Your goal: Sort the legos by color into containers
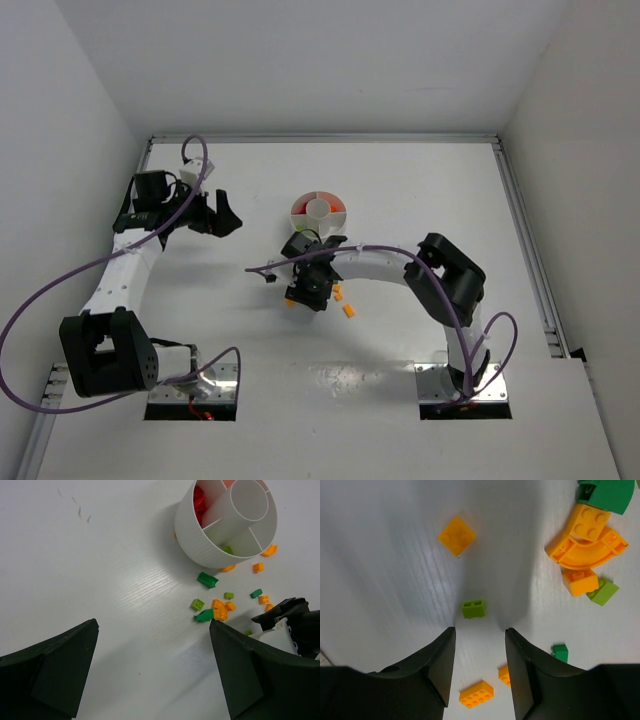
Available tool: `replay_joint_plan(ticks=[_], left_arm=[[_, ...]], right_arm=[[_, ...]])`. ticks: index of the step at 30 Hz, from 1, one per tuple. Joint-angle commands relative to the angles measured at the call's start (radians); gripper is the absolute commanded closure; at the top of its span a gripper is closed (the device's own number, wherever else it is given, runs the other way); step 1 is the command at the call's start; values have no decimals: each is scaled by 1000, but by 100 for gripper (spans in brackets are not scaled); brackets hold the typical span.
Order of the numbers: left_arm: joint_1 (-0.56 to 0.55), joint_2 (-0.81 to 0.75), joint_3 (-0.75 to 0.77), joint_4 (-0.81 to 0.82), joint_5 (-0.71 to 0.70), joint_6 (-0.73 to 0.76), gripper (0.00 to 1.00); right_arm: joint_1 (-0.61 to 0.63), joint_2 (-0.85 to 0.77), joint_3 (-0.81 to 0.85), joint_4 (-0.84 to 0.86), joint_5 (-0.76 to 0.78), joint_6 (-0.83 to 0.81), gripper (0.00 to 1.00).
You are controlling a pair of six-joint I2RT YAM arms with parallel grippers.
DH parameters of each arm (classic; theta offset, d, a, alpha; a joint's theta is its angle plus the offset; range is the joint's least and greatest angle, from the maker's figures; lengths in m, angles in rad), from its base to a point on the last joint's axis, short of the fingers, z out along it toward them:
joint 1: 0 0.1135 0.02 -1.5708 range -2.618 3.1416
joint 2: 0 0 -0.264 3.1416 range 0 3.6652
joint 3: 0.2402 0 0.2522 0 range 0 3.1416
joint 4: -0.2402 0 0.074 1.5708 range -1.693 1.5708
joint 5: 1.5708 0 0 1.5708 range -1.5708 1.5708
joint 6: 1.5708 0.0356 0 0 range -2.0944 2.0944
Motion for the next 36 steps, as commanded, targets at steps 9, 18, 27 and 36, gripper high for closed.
replay_joint_plan(ticks=[9,18,27,36], left_arm=[[-8,-24,-4,11,-20,-16,0],[-8,-15,-4,11,-20,-16,0],[-8,-5,-4,11,-42,-16,0],[-8,5,25,11,-71,-25,0]], right_arm=[[36,57,91,29,25,51,56],[36,66,91,29,25,52,75],[36,57,69,29,25,52,93],[-2,-57,221,-70,34,52,100]])
